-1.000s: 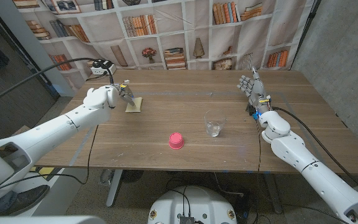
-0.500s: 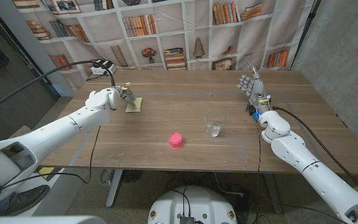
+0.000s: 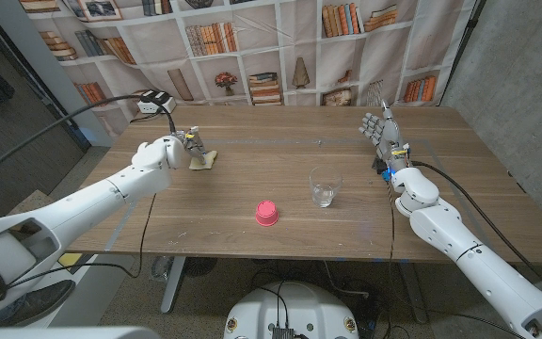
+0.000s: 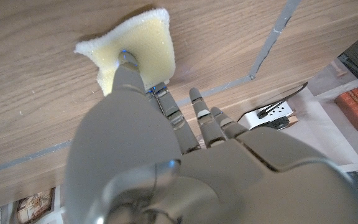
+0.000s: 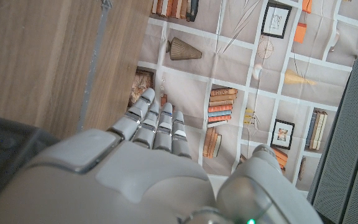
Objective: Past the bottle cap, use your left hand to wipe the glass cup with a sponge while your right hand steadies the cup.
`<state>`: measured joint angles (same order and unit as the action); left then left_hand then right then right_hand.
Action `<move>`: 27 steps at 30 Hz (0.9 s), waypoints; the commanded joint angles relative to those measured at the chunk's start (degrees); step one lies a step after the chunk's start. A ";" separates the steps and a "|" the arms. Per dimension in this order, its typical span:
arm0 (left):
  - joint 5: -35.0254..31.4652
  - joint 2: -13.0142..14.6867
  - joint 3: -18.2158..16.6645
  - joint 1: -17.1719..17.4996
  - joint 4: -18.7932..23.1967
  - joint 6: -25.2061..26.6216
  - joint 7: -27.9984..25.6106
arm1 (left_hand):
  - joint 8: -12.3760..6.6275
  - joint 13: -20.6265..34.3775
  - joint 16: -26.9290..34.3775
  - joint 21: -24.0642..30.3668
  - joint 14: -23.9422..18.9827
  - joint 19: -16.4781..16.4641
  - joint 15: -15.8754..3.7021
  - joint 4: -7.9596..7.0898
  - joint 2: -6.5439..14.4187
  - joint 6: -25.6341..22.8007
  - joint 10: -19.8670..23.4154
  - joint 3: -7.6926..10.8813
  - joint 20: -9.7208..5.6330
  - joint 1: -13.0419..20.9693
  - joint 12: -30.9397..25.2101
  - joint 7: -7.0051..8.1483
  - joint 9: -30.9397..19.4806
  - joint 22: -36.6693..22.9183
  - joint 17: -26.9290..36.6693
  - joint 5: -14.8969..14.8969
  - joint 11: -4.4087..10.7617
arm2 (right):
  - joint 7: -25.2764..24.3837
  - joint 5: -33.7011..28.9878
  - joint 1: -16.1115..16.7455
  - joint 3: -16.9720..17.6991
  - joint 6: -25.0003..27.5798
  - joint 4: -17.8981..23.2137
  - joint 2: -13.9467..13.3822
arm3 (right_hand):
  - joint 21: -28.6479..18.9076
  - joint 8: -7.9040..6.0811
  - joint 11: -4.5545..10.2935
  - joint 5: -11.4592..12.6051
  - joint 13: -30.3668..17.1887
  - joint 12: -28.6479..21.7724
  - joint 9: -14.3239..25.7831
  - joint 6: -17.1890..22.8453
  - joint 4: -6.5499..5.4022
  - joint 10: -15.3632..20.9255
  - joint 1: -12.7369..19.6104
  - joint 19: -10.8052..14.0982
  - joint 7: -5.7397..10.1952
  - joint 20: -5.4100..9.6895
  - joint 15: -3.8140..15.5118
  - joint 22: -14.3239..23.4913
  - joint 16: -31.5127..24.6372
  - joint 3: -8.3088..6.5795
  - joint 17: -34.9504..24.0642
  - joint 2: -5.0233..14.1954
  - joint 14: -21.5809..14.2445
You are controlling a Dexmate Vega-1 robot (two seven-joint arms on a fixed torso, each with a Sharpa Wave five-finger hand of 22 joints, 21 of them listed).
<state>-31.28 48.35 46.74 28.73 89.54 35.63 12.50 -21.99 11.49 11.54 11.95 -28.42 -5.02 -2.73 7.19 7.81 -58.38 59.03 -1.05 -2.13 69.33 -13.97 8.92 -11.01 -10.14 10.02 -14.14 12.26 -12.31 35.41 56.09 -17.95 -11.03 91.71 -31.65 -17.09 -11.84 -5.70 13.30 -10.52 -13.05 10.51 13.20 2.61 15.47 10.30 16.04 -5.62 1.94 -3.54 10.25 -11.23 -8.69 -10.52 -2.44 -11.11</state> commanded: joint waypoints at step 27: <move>1.94 0.08 -7.04 7.67 9.98 1.90 -17.95 | -1.93 1.09 0.40 0.84 -5.67 -4.31 -8.32 -0.94 1.22 -4.71 5.46 1.53 -1.43 1.81 0.66 -2.30 0.24 -0.18 0.25 1.62 0.05 | 0.74 -0.13 2.73 0.86 -4.20 -0.27 0.36 | 0.59 0.39 0.02 -0.19 -0.19 0.13 0.33 0.63 0.31 0.97 0.07 0.21 0.01 -0.10 0.05 0.25 0.24 0.33 -0.22 0.61 -0.51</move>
<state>-32.16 48.07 43.60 33.22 95.41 39.36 0.58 -23.60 12.40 11.54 12.35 -33.38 -8.61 -3.07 6.94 8.54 -60.92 64.04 -0.82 -2.04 70.07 -13.45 9.18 -10.50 -10.15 10.02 -12.83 12.28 -12.20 35.20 57.54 -17.59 -13.26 91.58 -31.38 -16.51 -11.42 -5.80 13.31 -10.52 -13.05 10.51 13.41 2.85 16.02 10.30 16.04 -5.41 1.94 -3.53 10.25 -11.01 -8.46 -10.52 -2.44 -11.10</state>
